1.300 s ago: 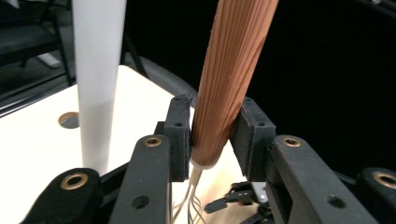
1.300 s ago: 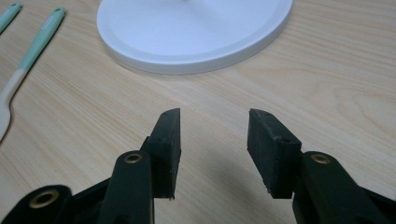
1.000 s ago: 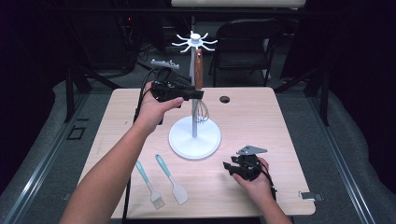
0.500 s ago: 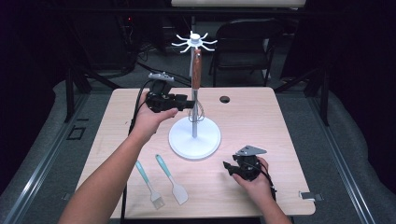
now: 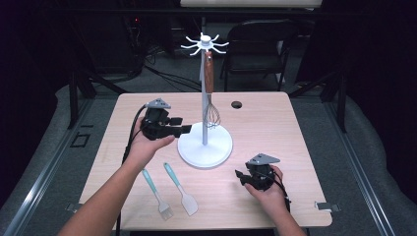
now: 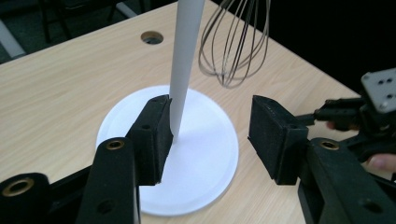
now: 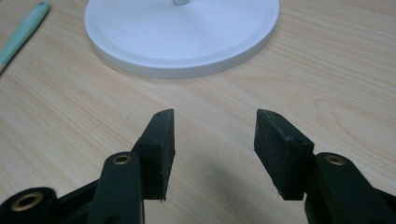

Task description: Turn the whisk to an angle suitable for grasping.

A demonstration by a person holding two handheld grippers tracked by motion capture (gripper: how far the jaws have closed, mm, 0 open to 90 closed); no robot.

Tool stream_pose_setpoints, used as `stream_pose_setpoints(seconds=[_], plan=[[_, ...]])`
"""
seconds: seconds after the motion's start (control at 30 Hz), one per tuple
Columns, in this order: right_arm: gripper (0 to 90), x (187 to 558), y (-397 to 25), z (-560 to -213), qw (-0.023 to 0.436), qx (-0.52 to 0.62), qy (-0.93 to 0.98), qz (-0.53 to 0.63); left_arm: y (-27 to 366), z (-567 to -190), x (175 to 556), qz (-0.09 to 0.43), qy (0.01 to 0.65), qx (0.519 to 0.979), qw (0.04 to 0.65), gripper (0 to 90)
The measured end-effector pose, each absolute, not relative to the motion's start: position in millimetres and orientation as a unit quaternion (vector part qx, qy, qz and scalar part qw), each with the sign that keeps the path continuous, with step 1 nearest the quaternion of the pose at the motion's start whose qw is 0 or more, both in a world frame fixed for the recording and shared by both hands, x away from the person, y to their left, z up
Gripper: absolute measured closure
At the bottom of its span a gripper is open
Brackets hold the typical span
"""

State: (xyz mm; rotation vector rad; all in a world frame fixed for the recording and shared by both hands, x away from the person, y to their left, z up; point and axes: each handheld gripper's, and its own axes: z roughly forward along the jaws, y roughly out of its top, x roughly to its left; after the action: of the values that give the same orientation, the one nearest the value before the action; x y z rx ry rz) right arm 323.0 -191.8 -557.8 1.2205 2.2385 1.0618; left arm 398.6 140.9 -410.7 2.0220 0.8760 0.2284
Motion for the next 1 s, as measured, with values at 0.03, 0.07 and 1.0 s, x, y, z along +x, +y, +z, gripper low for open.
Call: stream_pose_setpoints(seconds=[0.03, 0.07, 1.0], plan=[[50.1, 323.0, -191.8, -557.8, 0.189, 0.434, 0.796, 0.378, 143.3, -414.5, 394.7, 0.099, 0.354, 0.817, 0.444, 49.0], [52.1, 321.9, -192.2, -556.6, 0.188, 0.426, 0.801, 0.376, 149.1, -422.5, 387.8, 0.096, 0.353, 0.820, 0.440, 49.4], [61.1, 315.2, -196.7, -550.9, 0.178, 0.423, 0.795, 0.397, 227.4, -524.8, 327.5, 0.093, 0.448, 0.771, 0.444, 59.6]])
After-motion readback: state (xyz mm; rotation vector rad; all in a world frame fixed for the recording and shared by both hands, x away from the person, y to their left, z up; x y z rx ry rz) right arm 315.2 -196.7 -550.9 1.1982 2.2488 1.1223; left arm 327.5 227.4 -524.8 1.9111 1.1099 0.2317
